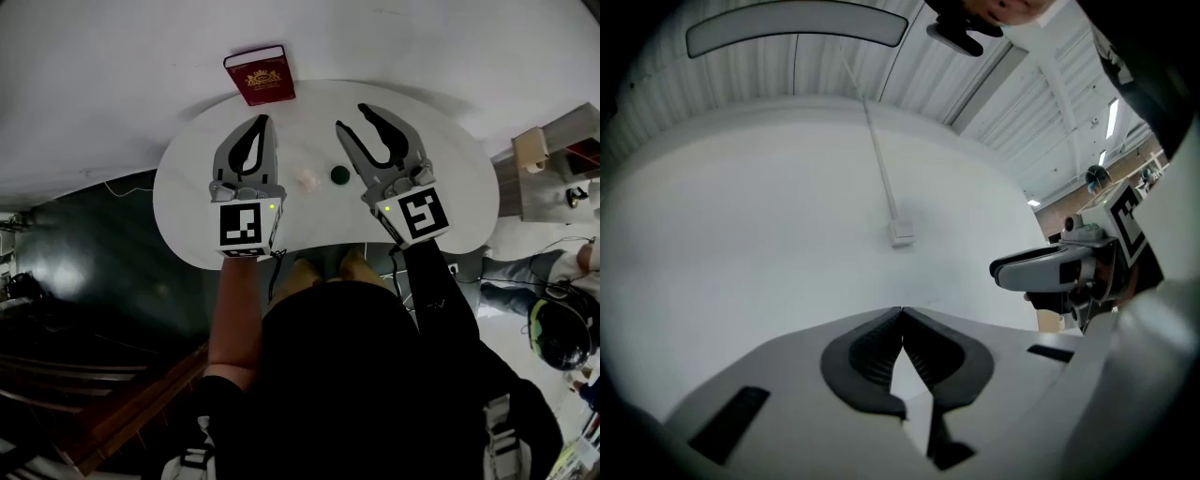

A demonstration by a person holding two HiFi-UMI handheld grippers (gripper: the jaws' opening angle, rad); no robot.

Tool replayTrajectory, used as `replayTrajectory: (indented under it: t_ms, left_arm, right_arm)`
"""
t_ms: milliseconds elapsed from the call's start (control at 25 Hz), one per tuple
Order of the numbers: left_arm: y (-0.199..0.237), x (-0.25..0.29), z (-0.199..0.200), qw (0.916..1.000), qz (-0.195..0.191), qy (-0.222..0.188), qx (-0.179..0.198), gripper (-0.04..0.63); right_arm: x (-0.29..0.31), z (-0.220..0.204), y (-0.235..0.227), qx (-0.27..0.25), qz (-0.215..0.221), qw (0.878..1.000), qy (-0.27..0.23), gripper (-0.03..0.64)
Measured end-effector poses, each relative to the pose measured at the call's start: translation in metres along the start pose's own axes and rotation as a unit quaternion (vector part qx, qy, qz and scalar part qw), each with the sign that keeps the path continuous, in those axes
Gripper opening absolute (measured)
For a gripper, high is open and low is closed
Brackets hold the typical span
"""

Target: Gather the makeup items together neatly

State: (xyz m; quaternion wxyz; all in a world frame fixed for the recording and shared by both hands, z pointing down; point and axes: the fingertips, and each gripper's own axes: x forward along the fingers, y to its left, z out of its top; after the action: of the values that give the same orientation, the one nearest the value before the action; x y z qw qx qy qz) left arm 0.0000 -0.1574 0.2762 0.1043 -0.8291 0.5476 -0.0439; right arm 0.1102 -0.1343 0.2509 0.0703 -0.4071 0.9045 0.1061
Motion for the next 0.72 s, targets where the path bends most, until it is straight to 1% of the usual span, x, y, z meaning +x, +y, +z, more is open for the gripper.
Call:
replayTrajectory:
  t_ms: [160, 360, 520, 640, 720]
  left_arm:
    - [0.004, -0.007, 0.002, 0.9996, 0.029, 0.004, 0.008, 0.008]
    - [0.025, -0.021, -0.005, 0.9978, 0.063, 0.016, 0.011, 0.008]
    - [0.054, -0.036, -0.009, 0.9964, 0.082, 0.017, 0.010, 0.008]
    - [0.083, -0.041, -0.011, 0.9958, 0.092, 0.008, 0.001, 0.008]
    - [0.103, -0.045, -0.023, 0.9952, 0.095, 0.019, -0.008, 0.008]
  right_arm:
    - [-0.004, -0.008, 0.003, 0.025, 0.022, 0.999, 0.002, 0.153]
    - [0.011, -0.016, 0.011, 0.037, 0.053, 0.998, 0.004, 0.153]
    - [0.037, -0.021, 0.030, 0.044, 0.078, 0.996, 0.007, 0.153]
    - [0.058, -0.036, 0.046, 0.028, 0.094, 0.995, 0.033, 0.153]
    - [0.076, -0.046, 0.056, 0.027, 0.095, 0.994, 0.051, 0.153]
